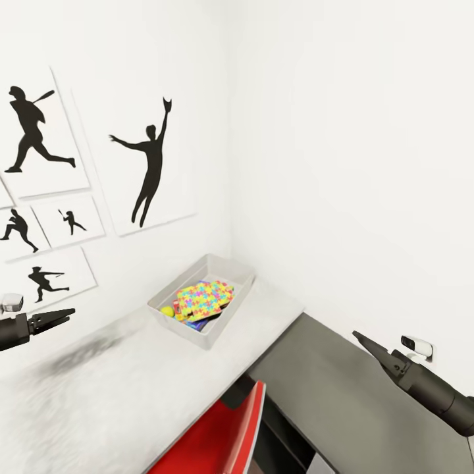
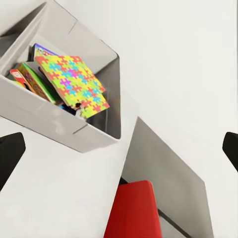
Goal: Put all the toys in the child's room - the three board games (two on the bed and one on the table), the two jigsaw puzzles on the table, and the tennis ball on the table - inside the toy box on the table in the child's room.
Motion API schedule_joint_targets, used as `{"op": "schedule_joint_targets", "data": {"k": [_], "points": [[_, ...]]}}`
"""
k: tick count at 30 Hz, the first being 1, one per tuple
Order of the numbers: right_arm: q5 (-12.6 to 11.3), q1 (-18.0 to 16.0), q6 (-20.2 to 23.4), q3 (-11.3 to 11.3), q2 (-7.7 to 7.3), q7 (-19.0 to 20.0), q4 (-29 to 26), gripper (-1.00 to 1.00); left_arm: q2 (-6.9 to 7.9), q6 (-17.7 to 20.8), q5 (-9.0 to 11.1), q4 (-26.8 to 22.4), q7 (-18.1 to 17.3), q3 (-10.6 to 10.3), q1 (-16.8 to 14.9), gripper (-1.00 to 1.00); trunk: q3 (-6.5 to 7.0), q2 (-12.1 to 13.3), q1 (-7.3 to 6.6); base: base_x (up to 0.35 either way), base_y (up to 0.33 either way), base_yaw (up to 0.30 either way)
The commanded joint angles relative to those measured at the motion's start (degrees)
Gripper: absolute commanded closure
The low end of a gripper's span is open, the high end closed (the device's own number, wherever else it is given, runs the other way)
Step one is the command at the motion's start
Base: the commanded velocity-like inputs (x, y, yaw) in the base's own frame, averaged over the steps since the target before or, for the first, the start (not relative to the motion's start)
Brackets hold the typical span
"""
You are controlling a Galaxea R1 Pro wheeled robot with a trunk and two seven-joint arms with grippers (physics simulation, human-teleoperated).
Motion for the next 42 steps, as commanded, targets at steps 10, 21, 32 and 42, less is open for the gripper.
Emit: {"op": "schedule_joint_targets", "data": {"k": [10,21,32,42], "points": [[-0.2,-0.1,0.4,0.0,-0.01,0.0,0.0,-1.00,-0.61,0.6,-0.6,-0.1,-0.5,0.1,-0.1,-1.00,0.80,-0.1,0.03,-0.137,0.000,-0.068],[-0.1,-0.1,0.2,0.0,0.01,0.0,0.0,-1.00,-0.60,0.6,-0.6,-0.1,-0.5,0.1,-0.1,-1.00,1.82,-0.1,0.03,-0.066,0.000,-0.054],[0.5,-0.1,-2.8,0.2,0.01,-1.1,0.4,-1.00,-0.62,0.6,-0.6,-0.1,-0.5,0.2,-0.1,-1.00,2.23,-0.1,0.03,-0.205,-0.004,-0.002],[-0.1,-0.1,-2.5,0.1,-0.01,-0.9,0.4,-1.00,-0.63,0.6,-0.6,-0.1,-0.5,0.2,-0.1,-1.00,2.23,-0.1,0.03,-0.008,0.000,0.000]]}}
